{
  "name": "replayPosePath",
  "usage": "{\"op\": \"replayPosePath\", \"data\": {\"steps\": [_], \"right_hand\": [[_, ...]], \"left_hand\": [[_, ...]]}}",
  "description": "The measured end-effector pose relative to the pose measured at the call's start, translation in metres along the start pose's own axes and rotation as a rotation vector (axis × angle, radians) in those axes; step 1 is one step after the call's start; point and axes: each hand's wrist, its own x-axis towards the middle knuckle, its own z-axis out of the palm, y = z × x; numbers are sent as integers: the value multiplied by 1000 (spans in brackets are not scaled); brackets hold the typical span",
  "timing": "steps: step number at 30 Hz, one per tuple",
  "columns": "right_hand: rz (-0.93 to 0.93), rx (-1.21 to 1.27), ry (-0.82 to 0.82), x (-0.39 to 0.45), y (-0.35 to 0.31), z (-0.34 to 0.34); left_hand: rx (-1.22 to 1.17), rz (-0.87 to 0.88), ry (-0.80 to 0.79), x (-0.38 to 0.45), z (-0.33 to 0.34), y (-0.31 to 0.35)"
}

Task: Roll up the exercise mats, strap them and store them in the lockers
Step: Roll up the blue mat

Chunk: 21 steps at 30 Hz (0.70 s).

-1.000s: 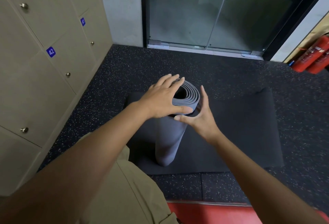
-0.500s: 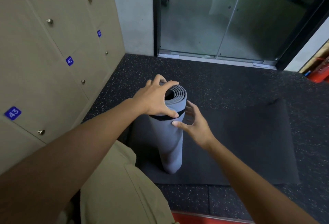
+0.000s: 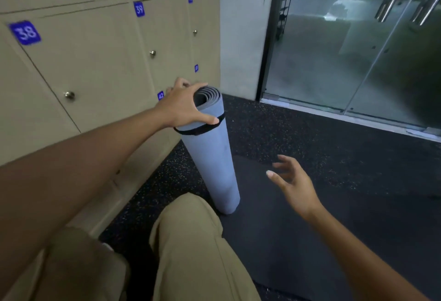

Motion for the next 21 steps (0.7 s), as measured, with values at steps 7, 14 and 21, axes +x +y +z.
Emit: {"op": "replayPosePath", "data": {"steps": [7,14,21], "right_hand": [[-68,8,-107,32,-25,49],[-81,-30,-198,57,-35,96],[-65,-62,-277,77,-38,140]], "left_hand": [[40,-226,137,-26,-25,-104],[151,-388,91,-47,-47,-197],[163,-519,-43,-64,-39,-281]]}}
